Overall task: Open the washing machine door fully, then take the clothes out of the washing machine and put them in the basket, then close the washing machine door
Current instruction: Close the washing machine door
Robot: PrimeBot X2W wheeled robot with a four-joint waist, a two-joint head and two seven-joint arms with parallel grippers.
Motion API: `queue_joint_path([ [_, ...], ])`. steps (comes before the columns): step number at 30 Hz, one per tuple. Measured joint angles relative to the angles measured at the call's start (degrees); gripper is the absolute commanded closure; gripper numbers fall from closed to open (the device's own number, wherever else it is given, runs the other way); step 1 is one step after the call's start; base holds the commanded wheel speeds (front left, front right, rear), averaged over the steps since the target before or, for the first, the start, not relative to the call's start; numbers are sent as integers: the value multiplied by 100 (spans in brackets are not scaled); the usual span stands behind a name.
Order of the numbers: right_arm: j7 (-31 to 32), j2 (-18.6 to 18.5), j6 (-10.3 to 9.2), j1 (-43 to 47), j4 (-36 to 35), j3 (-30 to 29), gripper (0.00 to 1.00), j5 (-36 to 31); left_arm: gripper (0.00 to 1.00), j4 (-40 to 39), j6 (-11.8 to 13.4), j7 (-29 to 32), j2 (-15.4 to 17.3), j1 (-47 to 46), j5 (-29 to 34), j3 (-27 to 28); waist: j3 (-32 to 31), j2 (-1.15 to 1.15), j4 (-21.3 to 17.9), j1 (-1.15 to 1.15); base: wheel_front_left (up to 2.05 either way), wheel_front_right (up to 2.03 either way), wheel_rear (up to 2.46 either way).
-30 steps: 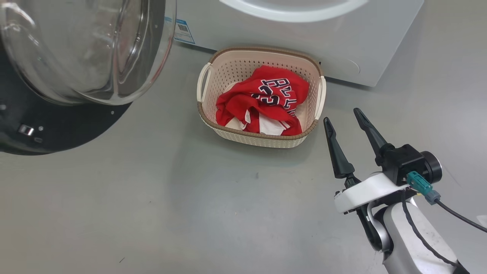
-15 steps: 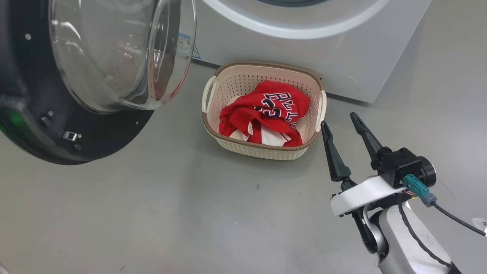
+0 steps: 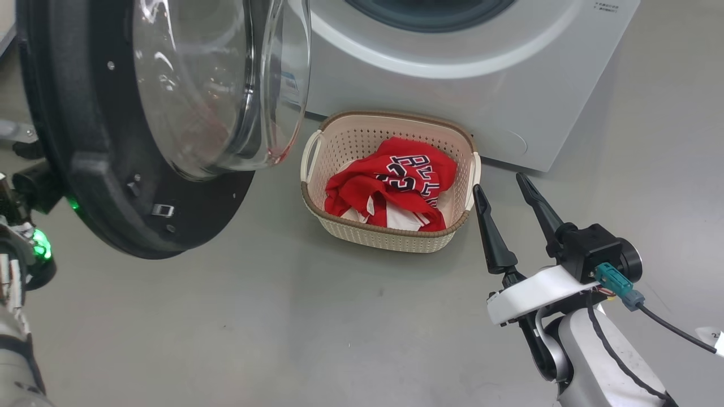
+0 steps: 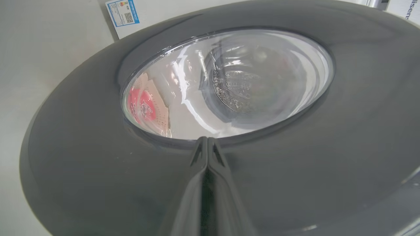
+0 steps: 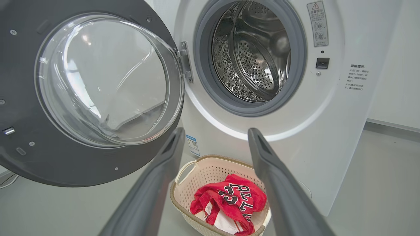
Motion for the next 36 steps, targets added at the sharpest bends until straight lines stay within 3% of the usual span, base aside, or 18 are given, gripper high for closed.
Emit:
queue_joint_path([
  [14,-43,16,-8,58,21,9,0,1,100,-865,-45,671,-780,466,-343,-311,-117,0,-33,0,0,0,0],
  [25,-51,44,-11,70,32,38,0,2,100,-1702,-46,810,-951,886,-452,-533,-161,0,-134,0,0,0,0],
  [28,-52,47,-15,71,38,41,0,2,100,-2045,-46,687,-951,1012,-416,-630,-164,0,-162,0,0,0,0],
  [34,-70,59,-56,102,89,16,0,16,100,-2992,-46,75,-927,1418,211,-1039,-209,0,-172,0,0,0,0],
  [36,-77,65,-56,105,94,10,0,55,100,-3333,-46,-252,-783,1607,599,-1258,-230,0,-162,0,0,0,0],
])
